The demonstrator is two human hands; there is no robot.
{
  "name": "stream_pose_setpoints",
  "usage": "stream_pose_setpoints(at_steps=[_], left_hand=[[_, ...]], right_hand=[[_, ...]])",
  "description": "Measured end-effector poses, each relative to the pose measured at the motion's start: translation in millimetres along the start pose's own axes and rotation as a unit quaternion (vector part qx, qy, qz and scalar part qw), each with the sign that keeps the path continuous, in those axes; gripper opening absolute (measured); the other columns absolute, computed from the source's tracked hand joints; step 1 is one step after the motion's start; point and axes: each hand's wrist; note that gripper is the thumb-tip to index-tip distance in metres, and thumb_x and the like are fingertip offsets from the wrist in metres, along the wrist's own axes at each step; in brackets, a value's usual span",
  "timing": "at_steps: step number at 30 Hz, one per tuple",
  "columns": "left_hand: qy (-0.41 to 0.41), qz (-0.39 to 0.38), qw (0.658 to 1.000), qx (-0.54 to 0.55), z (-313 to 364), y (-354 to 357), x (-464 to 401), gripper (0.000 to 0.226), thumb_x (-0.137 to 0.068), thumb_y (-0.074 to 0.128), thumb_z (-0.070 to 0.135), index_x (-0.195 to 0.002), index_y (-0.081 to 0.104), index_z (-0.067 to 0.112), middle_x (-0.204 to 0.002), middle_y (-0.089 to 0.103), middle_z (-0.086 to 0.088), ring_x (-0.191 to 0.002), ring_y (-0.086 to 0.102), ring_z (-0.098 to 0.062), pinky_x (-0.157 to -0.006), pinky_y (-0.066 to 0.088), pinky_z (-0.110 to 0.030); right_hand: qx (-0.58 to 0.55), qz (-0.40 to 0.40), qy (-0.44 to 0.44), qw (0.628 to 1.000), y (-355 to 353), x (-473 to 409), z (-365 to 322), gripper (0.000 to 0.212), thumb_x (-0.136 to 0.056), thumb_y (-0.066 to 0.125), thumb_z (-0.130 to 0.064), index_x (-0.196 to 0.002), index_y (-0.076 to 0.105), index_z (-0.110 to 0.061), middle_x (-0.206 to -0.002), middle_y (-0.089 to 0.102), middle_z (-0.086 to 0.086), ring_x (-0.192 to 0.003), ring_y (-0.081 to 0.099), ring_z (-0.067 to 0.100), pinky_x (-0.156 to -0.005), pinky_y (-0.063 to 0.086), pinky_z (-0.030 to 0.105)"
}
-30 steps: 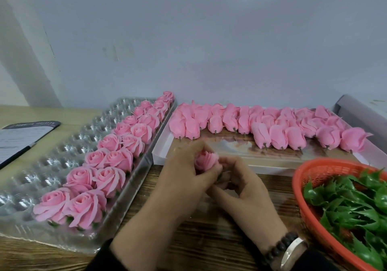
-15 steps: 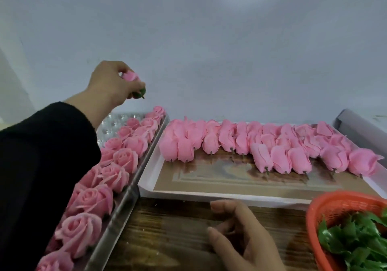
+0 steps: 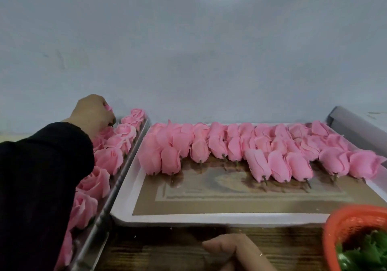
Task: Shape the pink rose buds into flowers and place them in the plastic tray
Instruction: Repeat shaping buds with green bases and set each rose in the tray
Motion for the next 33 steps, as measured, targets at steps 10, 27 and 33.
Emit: stream_pose_setpoints(at_steps=[10, 27, 33], left_hand=[[0.008, -0.041, 0.995, -0.087, -5.0, 24.4, -11.4, 0.019, -0.087, 0.06, 0.003, -0.104, 0.066, -0.003, -0.108, 0.063, -0.025, -0.103, 0.056, -0.04, -0.086, 0.043, -0.041], [0.031, -0.098, 0.981, -0.164, 4.2, 16.2, -6.9, 0.047, -0.096, 0.038, 0.008, -0.143, 0.031, 0.01, -0.143, 0.039, -0.02, -0.128, 0.038, -0.036, -0.104, 0.032, -0.038], [0.143, 0.063, 0.988, -0.002, 68.3, -15.5, 34.4, 0.021, -0.09, 0.046, 0.011, -0.102, 0.06, 0.001, -0.109, 0.06, -0.019, -0.1, 0.054, -0.036, -0.081, 0.041, -0.036]], right_hand=[[0.145, 0.05, -0.046, 0.987, 8.8, -9.8, 1.8, 0.018, -0.067, 0.056, -0.058, -0.081, 0.053, -0.069, -0.105, 0.058, -0.025, -0.104, 0.05, -0.016, -0.093, 0.037, 0.008], [0.109, 0.052, -0.043, 0.992, 3.2, 0.7, 6.5, 0.032, -0.07, 0.039, -0.064, -0.093, 0.056, -0.049, -0.091, 0.055, -0.021, -0.079, 0.051, -0.012, -0.07, 0.034, 0.005], [0.213, 0.015, -0.111, 0.971, 10.5, 6.8, 11.2, 0.014, -0.075, 0.056, -0.041, -0.075, 0.064, -0.029, -0.066, 0.058, -0.001, -0.06, 0.061, 0.011, -0.067, 0.047, 0.015]])
Point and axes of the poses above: each hand's wrist, its own x-axis away from the middle knuckle, its own y-axis out of the palm, z = x × y
